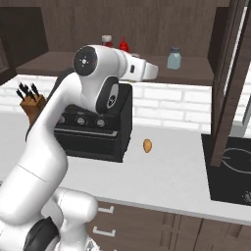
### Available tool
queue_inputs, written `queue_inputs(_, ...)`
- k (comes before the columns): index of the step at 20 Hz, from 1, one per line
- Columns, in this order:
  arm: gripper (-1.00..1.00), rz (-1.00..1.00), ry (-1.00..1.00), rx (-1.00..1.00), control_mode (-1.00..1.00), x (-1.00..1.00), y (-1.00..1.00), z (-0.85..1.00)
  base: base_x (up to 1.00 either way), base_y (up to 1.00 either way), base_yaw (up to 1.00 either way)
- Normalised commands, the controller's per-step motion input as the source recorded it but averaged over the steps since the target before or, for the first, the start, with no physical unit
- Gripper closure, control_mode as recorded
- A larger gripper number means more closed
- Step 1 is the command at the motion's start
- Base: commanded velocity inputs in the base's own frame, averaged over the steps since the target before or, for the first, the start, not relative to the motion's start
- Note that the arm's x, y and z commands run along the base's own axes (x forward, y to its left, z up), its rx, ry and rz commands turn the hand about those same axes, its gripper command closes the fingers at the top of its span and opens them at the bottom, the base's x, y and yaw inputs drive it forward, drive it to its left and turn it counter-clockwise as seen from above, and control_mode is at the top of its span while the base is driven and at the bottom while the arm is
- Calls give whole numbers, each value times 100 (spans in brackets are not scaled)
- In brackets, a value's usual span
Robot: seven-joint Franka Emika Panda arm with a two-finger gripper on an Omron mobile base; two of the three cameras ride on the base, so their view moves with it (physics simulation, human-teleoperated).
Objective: Put the shaker and condiment bottle from the counter next to their counterparts in the cabinet.
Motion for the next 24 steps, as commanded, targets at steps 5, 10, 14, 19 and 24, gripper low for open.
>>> queue_inputs(5, 100, 0, -2, 0, -100, 39, -12, 0, 0, 0, 0)
queue_inputs(10, 100, 0, -2, 0, -100, 35, -6, -15, 0, 0, 0)
queue_inputs(14, 100, 0, -4, 0, -100, 39, -13, -16, 0, 0, 0)
queue_inputs(19, 100, 0, -6, 0, -100, 37, -23, -5, 0, 0, 0)
queue_inputs(24, 100, 0, -6, 0, -100, 36, -18, -12, 0, 0, 0)
